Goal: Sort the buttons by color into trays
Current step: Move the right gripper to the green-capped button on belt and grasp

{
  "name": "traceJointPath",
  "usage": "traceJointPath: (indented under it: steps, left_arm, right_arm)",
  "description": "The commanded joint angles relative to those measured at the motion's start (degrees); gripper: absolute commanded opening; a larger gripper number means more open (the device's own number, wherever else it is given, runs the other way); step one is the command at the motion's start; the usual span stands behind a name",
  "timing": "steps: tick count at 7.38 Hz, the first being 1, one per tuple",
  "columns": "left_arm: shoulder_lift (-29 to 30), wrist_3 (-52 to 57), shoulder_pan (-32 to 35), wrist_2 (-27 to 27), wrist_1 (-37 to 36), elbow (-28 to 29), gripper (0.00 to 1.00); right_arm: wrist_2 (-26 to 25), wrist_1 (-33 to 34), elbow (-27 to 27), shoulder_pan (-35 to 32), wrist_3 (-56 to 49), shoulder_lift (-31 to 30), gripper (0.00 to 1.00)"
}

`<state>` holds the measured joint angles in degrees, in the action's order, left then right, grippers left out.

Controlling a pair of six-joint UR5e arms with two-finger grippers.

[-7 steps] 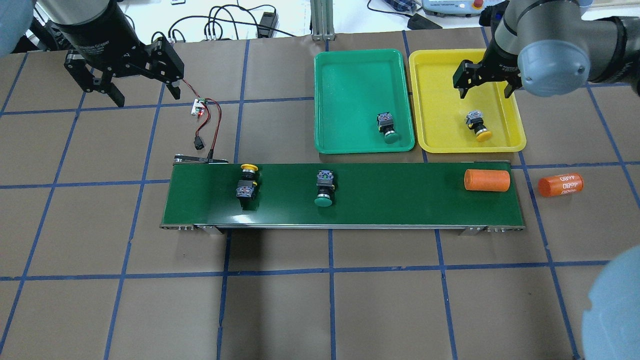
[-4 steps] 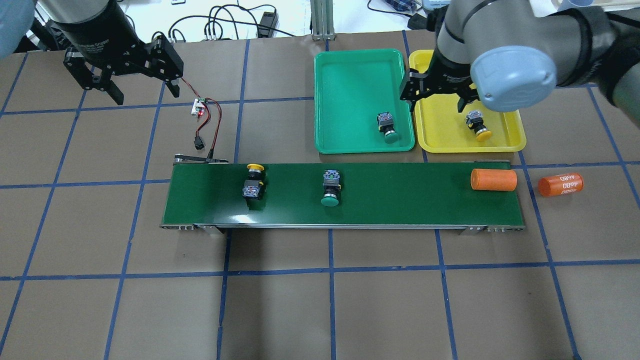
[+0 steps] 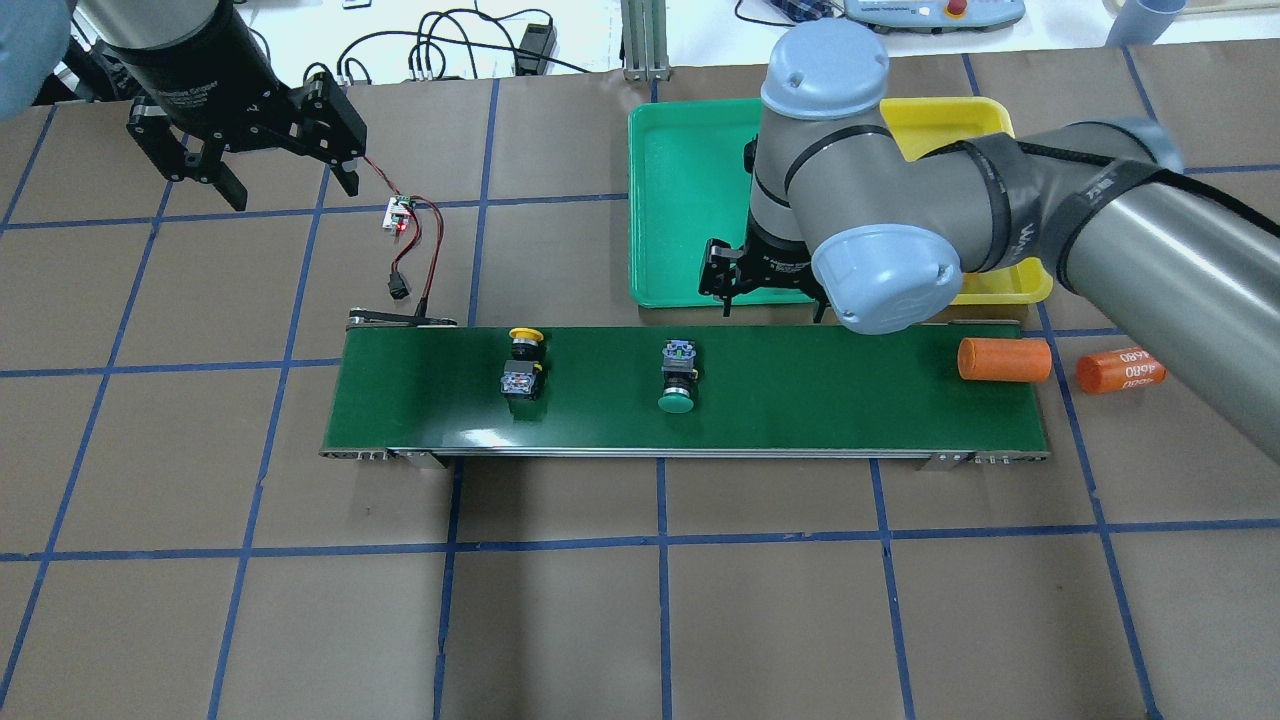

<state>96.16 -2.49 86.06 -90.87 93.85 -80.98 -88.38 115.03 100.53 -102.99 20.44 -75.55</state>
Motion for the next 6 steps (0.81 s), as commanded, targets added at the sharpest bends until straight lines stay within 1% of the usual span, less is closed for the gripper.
traceJointPath:
  steps: [1,3,5,6]
  left_arm:
    - [0.0,0.0,-0.1,-0.1,-0.1,0.2,1.0]
    - [0.0,0.6,-0.2,-0.1,-0.1,0.1,1.0]
    - [0.0,0.6,-0.2,-0.1,-0.4,-0.1,1.0]
    - [0.0,0.6,-0.2,-0.1,-0.4,-0.1,1.0]
  right_arm:
    - [3.8,4.1,1.0,-1.1,0.6,1.7,1.0]
    - [3.9,4.2,0.9,-2.7,0.7,4.0,1.0]
    - [3.5,4.2,1.0,-2.8,0.7,5.8,1.0]
    - [2.8,3.6,0.9,-2.7,0.6,5.9,0.51]
